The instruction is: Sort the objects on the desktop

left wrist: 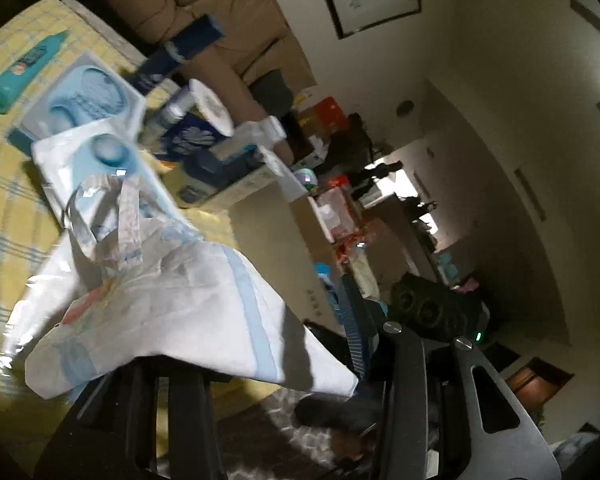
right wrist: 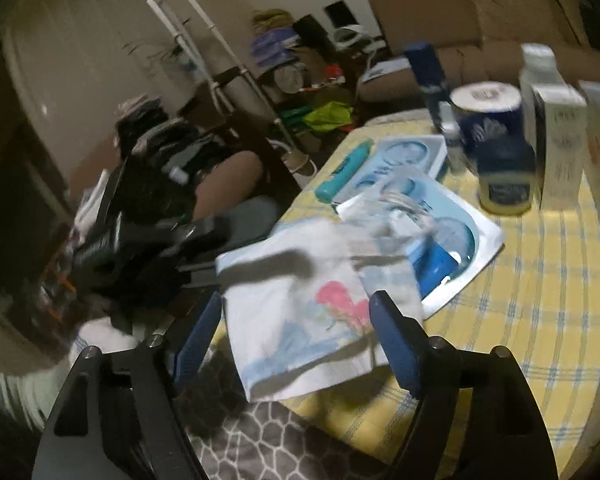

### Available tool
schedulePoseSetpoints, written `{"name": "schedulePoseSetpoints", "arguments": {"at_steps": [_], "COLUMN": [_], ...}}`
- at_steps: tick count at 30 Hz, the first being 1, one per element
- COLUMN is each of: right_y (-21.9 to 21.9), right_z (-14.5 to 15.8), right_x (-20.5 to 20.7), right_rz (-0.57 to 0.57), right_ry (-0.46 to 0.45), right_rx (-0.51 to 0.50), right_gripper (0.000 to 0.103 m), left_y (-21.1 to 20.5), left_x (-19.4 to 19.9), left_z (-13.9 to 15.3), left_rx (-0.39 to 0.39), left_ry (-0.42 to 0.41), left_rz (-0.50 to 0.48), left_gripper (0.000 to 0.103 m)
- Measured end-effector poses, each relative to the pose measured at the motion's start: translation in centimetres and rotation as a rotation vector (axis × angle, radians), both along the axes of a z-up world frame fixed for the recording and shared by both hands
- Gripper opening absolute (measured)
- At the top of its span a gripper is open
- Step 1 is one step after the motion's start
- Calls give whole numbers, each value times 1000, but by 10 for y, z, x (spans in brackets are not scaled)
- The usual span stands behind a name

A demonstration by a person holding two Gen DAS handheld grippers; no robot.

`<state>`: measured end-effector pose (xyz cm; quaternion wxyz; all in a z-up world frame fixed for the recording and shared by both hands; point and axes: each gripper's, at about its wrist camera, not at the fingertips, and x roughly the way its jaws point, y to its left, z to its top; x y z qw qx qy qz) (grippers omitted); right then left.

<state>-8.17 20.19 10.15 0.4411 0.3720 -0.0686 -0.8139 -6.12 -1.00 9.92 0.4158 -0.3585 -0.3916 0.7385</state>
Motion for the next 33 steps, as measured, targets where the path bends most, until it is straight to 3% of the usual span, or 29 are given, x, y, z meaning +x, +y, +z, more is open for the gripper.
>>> {"name": "schedulePoseSetpoints", "arguments": {"at_steps": [3, 5, 9, 15, 21, 25, 28, 33], "right_y": [-9, -6, 19, 84, 165, 226, 265, 305], "right_z": [4, 9, 31, 90, 139, 145, 133, 95], "right_x": [9, 16, 26, 22, -12, -52, -81, -145], "right_rz": [9, 7, -25, -134, -238, -307, -358, -500], "right_ry": [46, 79, 129, 190, 212, 157, 94, 29], "right_rx": [74, 85, 44, -49, -1, 12, 32, 200], "right_gripper": [73, 64, 64, 64, 64, 64, 64, 64], "left_y": [15, 27, 50, 122, 219, 274, 311, 364], "left_x": [-1, 0, -1, -26, -68, -97, -125, -180], "left_z": [16, 35, 72, 141, 189, 187, 169, 112], "left_rx": [16, 6, -3, -40, -39, -81, -130, -233], "left_ry": [10, 41, 82, 162, 224, 218, 188, 35], "left_rz": [-22, -37, -66, -146, -220, -248, -257, -262], "left_gripper": [38, 39, 40, 40, 40, 40, 40, 53]}}
